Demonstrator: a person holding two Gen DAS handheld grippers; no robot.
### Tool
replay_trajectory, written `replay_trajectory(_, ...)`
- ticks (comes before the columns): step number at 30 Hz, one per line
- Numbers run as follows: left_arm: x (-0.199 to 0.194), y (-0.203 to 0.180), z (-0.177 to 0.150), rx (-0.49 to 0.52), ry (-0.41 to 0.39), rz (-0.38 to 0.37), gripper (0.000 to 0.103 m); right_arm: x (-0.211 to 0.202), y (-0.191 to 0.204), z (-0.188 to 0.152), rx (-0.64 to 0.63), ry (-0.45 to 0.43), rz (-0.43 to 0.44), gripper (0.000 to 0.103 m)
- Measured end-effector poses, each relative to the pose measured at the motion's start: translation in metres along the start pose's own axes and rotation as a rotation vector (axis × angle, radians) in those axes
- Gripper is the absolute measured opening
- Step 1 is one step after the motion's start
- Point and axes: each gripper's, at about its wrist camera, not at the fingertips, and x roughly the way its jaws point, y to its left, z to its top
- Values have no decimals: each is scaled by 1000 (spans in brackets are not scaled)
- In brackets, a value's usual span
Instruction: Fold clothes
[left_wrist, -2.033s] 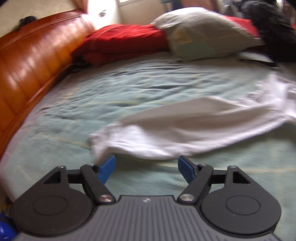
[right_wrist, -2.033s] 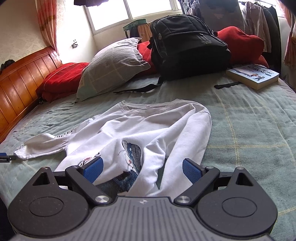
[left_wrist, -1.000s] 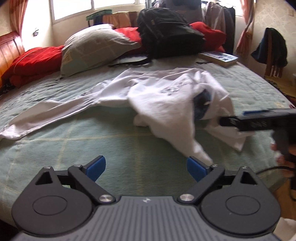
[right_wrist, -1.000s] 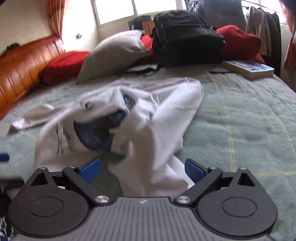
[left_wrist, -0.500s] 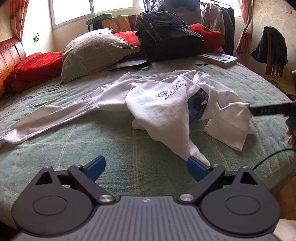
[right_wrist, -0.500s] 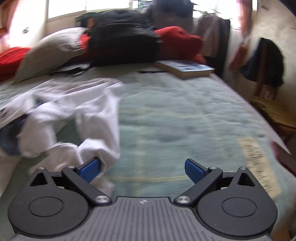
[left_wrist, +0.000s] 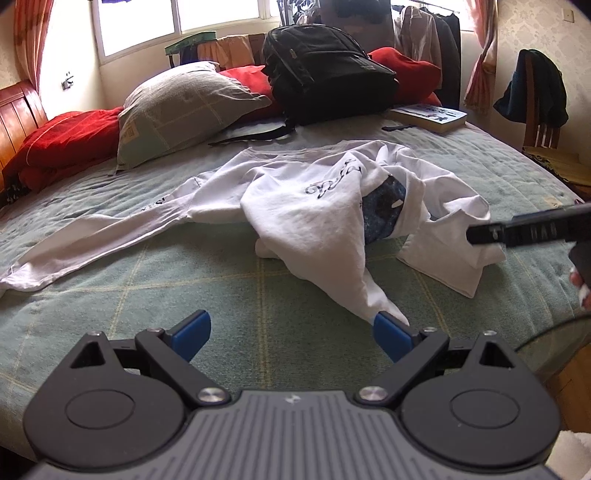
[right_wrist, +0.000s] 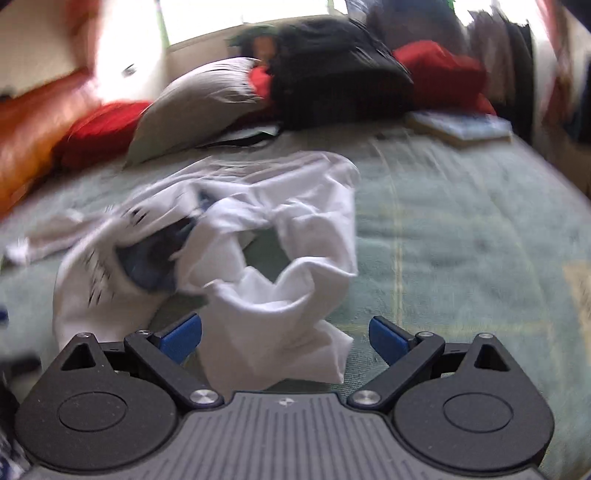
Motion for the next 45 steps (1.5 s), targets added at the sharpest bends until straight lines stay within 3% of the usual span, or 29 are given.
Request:
replay_trajectory(4, 0, -1, 0, 5, -1, -3, 95, -11, 29, -7, -169, -11, 53, 99)
replay_trajectory(6, -1, -3, 0, 9, -3, -5, 95, -9, 39, -12, -220, 27, 147, 98)
replay_trajectory(9, -1, -4, -1, 14, -3, -7, 95, 1, 56, -20, -266, 72, 261, 94)
replay_trajectory(11, -2, -3, -2, 11, -1, -3, 95, 12, 59, -23, -261, 86, 273, 91)
replay_trajectory(15, -1, 2, -4, -8, 1, 4, 95, 38, 44, -21, -244, 131, 183, 76)
replay_trajectory(19, 2, 4, -5, -19, 4, 3, 95, 37, 44, -16, -325, 147, 152, 62)
replay_trajectory(26, 0, 4, -7, -12, -10, -7, 95, 35, 86, -23, -620, 160, -60, 61)
replay_trajectory(29, -1, 8, -9, -25, -20, 1, 95, 31, 98, -32, -741, 163, -177, 54)
replay_trajectory(35, -1, 8, -11, -25, -28, -22, 95, 56, 122, -47, -929, 115, -323, 49)
replay_trajectory(36, -2, 8, -12, -27, -31, -25, 95, 61, 123, -47, -935, 108, -340, 42)
replay_trajectory(37, -4, 8, -12, -28, -34, -27, 95, 65, 123, -47, -933, 111, -344, 23)
replay_trajectory(38, -5, 9, -13, -30, -38, -28, 95, 62, 123, -47, -933, 118, -337, 13)
replay_trajectory(39, -7, 9, -14, -31, -41, -26, 95, 60, 123, -47, -934, 126, -330, 7)
replay_trajectory(42, -10, 10, -15, -39, -51, -28, 95, 42, 117, -48, -929, 136, -319, 6)
replay_trajectory(45, -12, 6, -13, -38, -67, -39, 95, 22, 100, -47, -910, 150, -367, 6)
